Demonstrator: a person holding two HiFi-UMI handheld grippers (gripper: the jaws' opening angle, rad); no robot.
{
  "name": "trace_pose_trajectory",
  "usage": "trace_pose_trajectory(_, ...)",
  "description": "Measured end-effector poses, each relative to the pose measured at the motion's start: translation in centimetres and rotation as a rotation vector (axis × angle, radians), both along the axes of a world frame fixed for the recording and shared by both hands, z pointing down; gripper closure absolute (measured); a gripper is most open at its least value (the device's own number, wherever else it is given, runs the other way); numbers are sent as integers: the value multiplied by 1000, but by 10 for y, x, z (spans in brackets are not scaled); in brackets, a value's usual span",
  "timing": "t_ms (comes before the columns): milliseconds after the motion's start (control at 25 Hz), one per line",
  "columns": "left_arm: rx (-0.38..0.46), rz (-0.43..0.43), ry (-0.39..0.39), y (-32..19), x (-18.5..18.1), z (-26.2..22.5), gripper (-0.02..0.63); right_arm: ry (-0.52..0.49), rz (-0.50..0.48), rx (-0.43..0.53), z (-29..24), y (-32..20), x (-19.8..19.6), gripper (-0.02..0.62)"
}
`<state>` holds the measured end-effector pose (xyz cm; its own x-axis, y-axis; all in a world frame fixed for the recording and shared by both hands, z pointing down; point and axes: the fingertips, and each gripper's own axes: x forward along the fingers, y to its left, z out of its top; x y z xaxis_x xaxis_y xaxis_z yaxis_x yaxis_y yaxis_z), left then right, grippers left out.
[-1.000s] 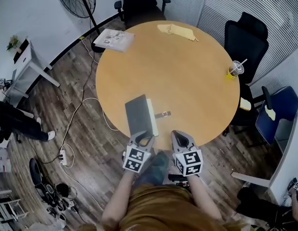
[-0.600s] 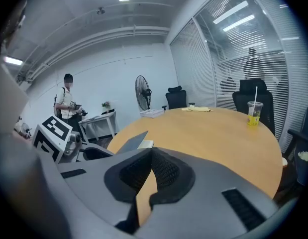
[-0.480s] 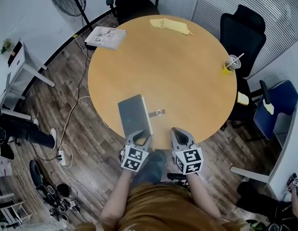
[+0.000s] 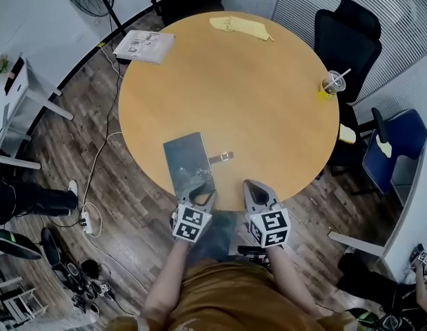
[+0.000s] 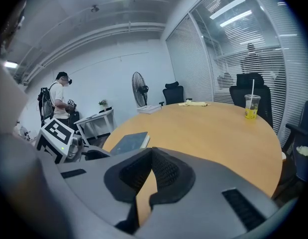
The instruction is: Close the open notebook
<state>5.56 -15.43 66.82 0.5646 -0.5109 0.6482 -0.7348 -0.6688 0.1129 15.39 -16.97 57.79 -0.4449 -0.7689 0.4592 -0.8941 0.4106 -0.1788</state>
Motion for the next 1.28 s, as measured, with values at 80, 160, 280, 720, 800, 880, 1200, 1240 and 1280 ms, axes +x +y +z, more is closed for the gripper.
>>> trace_pose_trajectory(80,-16,-11,5,0,0,4,454,1,1,-6,3,2,1,583)
trace_pose_trajectory(160,-43,-36,17,-3,-3,8,465,0,2,-9,4,2,2,583)
trace_pose_trajectory(280,-82,-64,42,-6,-8,11,456,-2,5,-7,2,3,1,583)
trace_pose_trajectory(720,20,-157,108,-14,-37,-31,456,37,-24,58,-20,10,-18,583)
trace_pose_trajectory(800,41,-177,123,-14,-43,-38,456,43,-30,74,-26,11,-22,583)
trace_pose_trajectory(880,55,-197,142,-13,-49,-48,457,50,-31,89,-31,14,-26,583)
trace_pose_trajectory(1200,182,-249,223,-11,-69,-108,465,67,-31,163,-62,22,-37,583)
trace_pose_trajectory(1240,196,-248,230,-11,-68,-114,465,65,-26,171,-65,23,-37,583)
trace_pose_trajectory(1280,211,-247,237,-10,-67,-121,465,62,-21,179,-67,25,-36,583)
